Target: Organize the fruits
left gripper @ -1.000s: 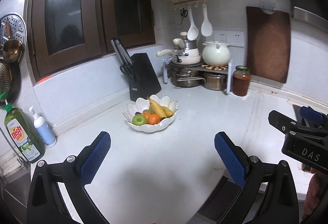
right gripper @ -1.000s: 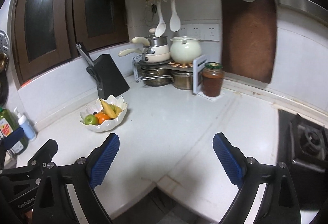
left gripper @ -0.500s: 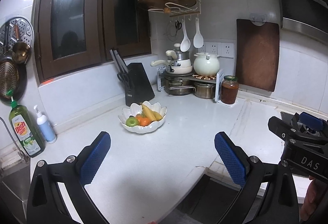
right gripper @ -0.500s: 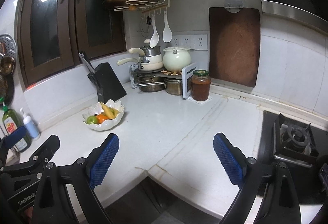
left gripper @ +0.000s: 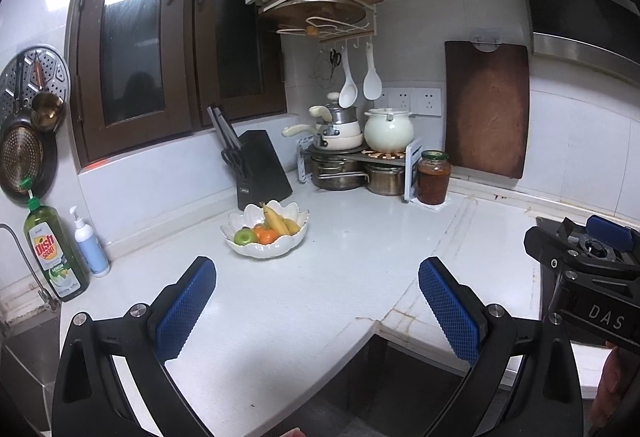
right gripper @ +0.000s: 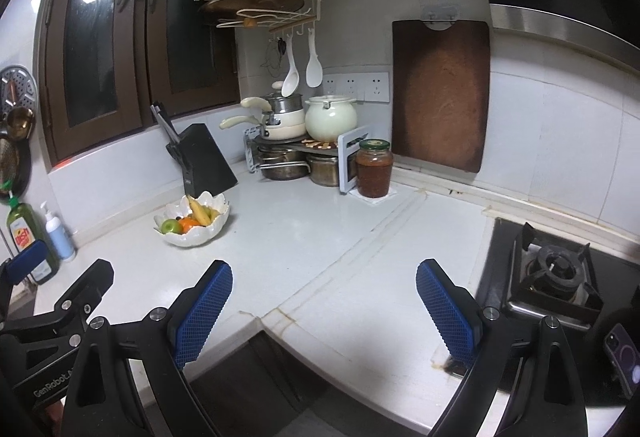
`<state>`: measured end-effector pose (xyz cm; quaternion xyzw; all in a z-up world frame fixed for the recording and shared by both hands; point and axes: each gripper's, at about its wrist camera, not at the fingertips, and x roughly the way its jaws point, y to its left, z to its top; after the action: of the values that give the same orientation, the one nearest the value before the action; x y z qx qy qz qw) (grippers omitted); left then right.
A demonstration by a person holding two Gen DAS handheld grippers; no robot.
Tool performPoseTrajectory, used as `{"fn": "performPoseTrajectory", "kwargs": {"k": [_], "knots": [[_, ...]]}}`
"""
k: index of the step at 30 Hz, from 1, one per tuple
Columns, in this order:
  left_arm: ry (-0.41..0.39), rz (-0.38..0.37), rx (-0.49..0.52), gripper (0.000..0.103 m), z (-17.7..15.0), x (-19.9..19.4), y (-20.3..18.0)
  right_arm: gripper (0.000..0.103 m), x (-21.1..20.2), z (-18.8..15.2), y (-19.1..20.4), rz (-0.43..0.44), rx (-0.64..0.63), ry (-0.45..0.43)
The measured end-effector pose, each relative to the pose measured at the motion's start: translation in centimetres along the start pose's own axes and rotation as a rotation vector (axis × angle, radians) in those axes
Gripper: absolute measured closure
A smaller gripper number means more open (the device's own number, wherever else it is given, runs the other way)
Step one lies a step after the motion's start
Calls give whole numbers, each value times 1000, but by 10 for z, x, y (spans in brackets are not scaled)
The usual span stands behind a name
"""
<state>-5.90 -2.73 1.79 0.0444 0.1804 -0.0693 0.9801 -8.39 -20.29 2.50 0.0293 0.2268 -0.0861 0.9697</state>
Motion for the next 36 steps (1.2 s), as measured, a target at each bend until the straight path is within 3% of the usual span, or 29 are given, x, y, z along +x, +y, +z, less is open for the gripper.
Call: {"fn": "performPoseTrajectory", "kwargs": {"k": [36], "knots": [[-21,14,6,0,0,-15,-26,9,-13,-6,-26,8,14,-2]]}}
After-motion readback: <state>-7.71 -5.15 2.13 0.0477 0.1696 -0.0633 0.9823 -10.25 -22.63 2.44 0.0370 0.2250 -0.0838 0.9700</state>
